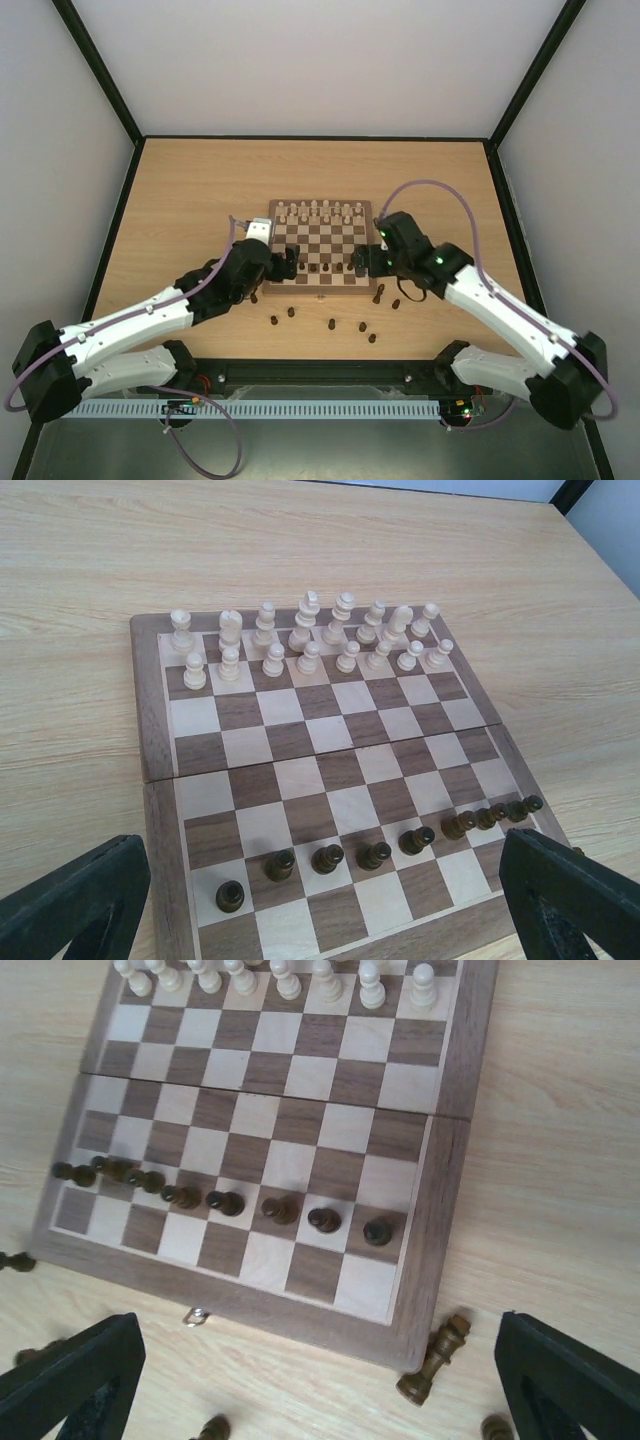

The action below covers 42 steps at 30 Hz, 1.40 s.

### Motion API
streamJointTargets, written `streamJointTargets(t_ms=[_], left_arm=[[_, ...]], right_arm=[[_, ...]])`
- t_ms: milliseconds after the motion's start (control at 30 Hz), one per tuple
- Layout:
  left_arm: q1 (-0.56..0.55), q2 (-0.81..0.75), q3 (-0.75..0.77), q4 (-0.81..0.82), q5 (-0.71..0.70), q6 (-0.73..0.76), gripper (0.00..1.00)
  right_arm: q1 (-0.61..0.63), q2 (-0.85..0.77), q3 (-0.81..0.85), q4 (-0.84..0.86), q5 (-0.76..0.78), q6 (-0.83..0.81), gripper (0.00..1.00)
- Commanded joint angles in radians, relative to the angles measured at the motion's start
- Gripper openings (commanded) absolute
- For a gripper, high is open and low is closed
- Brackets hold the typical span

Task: Set up the chess pieces on the board
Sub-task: Pick up the chess piece at the center of the board.

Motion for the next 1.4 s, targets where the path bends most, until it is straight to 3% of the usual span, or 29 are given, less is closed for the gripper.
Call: streamJointTargets(t_ms=[0, 167, 400, 867, 1367], left_arm=[[-0.006, -0.036, -0.023, 0.026, -0.026, 0.013, 0.99], [-0.007, -0.079, -0.043, 0.036, -0.038, 0.014, 0.99], [-0.007, -0.131, -0.066, 0.043, -0.054, 0.015, 0.99], [-0.007, -0.11, -0.065, 0.05, -0.043, 0.011, 0.99], [-0.005, -0.062, -0.054, 0.047, -0.046, 0.007, 0.99]], right_arm=[[-0.002, -0.164, -0.131, 0.065, -0.077, 0.045, 0.99], [-0.001, -0.27, -0.187, 0.093, -0.096, 0.085, 0.99], [-0.002, -0.322, -0.226, 0.129, 0.017, 0.099, 0.99], [-0.002, -0.318, -0.278, 0.182, 0.137, 0.125, 0.99], [-0.002, -0.236, -0.392, 0.324, 0.16, 0.117, 1.0]])
